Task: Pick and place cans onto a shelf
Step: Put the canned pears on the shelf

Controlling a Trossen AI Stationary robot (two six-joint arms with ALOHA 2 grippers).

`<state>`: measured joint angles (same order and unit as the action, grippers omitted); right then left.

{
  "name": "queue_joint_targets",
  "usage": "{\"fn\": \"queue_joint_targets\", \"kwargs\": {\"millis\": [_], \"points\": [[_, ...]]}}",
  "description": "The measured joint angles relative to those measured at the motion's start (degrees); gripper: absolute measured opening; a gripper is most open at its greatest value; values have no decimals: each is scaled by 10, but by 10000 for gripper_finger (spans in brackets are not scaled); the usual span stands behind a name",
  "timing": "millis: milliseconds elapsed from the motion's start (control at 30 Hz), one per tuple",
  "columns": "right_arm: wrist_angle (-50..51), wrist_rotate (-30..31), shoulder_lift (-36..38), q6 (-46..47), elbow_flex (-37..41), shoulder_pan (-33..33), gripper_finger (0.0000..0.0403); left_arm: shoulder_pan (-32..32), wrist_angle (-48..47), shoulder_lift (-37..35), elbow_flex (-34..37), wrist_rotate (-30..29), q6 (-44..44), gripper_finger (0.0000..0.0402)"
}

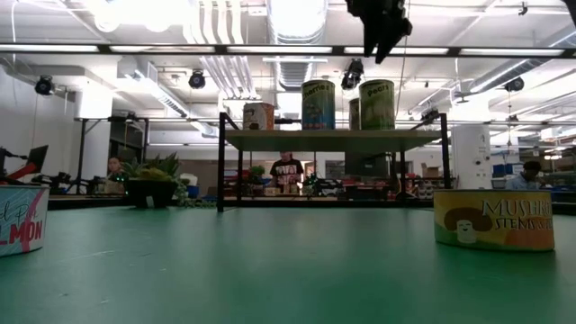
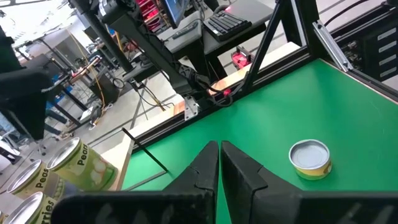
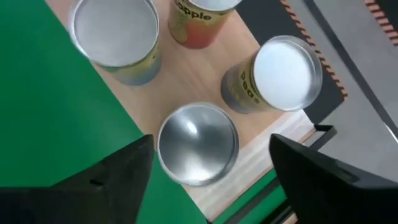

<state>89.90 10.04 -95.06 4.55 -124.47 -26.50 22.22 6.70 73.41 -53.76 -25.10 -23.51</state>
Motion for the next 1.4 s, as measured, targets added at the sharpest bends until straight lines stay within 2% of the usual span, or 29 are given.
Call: {"fn": "queue_joint_targets", "kwargs": {"millis": [100,267,433,800,1067,1400], "points": [[2,0,14,-1,21,0,245,0,0,0,0,0,0,0],[-2,0,26,-1,67,0,124,0,0,0,0,0,0,0],[-43,5,30,-9,122,0,22,0,1,0,0,0,0,0],[-98,12,35,-16,201,0,9,0,1,0,0,0,0,0],[-130,52,33,-26,205,0,9,0,2,0,0,0,0,0],[-141,54,32,-27,206,-1,9,0,1,0,0,0,0,0]]}}
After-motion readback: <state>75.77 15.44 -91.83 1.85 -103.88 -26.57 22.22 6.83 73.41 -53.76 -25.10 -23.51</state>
